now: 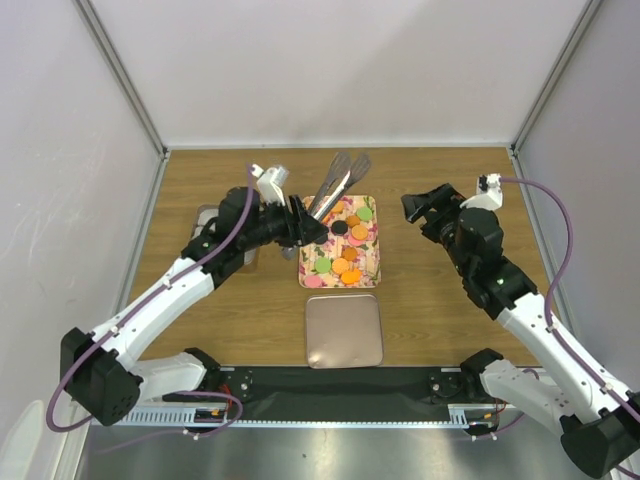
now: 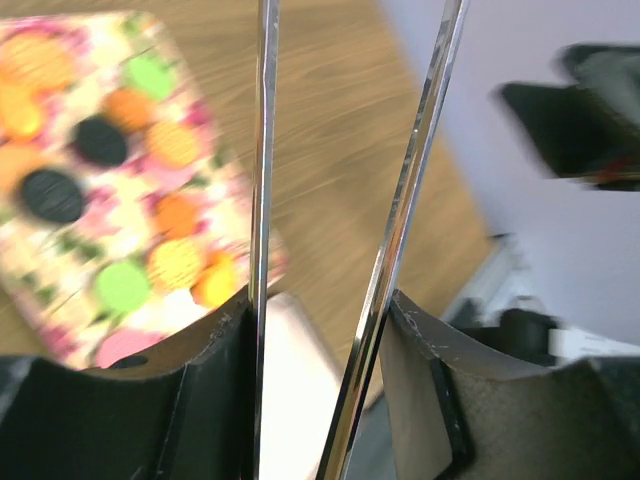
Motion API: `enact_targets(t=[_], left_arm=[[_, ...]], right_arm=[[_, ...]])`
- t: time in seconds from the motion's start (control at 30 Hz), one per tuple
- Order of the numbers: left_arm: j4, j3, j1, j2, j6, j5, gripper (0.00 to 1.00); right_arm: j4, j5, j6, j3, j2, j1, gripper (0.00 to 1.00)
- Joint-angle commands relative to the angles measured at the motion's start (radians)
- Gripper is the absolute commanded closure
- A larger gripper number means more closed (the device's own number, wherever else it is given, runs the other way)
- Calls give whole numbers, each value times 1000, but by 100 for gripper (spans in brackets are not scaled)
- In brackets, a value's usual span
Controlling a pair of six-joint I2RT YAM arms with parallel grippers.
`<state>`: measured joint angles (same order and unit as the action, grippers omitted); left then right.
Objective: Pack the cookies
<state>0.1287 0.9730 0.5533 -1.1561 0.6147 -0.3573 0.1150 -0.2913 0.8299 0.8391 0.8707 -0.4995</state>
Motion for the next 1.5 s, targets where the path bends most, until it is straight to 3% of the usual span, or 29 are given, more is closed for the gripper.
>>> enact_targets(t=[0.0,0.23,0.5,0.87,1.47], left_arm=[[146,41,62,-17,-135,252,48],[299,7,138,-8,-182,538,49],[411,-16,232,-51,-178,707,50],[425,-71,280,-109,-145,727,49],[400,-22,284,-289,-164,716,49]], right_arm=[[156,-14,-115,54,24,3,17],[172,20,-199,48,71,7,16],[164,64,-261,74,140,10,17],[183,73,-331,95,166,32,17],[164,113,-362,78,166,70,17]])
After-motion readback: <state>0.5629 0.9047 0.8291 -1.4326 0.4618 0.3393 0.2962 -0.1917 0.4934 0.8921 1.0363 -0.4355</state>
